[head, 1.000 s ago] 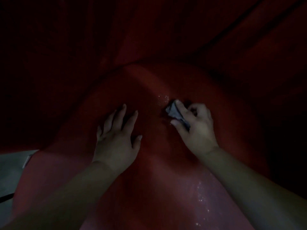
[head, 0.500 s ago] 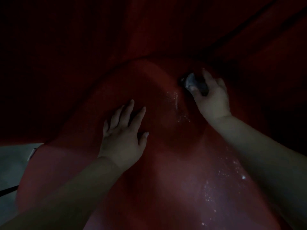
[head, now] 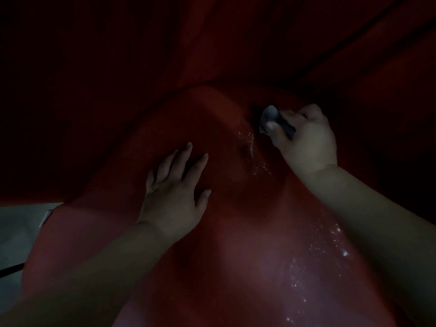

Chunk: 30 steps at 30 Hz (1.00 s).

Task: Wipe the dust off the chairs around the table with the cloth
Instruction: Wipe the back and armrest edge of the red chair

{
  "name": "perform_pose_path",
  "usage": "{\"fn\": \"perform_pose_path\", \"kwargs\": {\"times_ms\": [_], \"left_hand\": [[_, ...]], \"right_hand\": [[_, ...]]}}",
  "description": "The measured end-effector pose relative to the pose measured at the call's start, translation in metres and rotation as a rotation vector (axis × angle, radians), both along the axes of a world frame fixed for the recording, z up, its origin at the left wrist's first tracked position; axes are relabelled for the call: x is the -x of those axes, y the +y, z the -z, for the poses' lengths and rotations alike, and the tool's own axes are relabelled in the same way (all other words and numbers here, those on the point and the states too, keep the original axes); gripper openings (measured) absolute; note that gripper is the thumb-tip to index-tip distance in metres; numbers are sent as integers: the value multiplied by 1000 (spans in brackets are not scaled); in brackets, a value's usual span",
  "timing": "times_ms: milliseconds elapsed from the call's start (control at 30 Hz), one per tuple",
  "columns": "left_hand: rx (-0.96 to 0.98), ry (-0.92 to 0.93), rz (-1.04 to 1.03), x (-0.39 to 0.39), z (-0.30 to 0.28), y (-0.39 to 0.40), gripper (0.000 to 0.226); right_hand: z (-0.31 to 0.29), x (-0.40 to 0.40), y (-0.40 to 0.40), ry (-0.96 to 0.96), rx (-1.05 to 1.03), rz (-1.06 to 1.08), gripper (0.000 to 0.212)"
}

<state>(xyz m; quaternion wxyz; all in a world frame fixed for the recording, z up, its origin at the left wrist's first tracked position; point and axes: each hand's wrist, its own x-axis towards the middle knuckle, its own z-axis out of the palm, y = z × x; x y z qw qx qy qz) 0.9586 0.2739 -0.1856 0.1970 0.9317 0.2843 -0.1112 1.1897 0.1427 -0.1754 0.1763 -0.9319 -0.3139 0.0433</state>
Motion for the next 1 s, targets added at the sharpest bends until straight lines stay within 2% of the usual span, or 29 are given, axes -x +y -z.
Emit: {"fn": "perform_pose_path", "kwargs": {"times_ms": [67,200,300,467,600,733,833,1000], "left_hand": [[3,0,8,0,0,1,71],[1,-5,15,1,-1,2,70],[10,-16,13,1,0,3,70],[-8,-34,19,2,1,3,70],[-10,-35,20,2,3,3,69],[-1,-42,17,2,1,3,69],[5,-42,10,2,3,1,69],[-4,-56,11,1,3,1,68]], "right_hand": [[0,3,-4,-17,-55,-22,41],[10,-1,-1,114,2,-29,47],[12,-12,20,162,-97,33,50],[17,16,38,207,-159,-152,41],[23,36,13,86,-158,-224,44],[18,40,-1,102,-196,-222,45],[17,17,15,109,-143,-202,57],[24,17,20,110,-118,-220,48]]}}
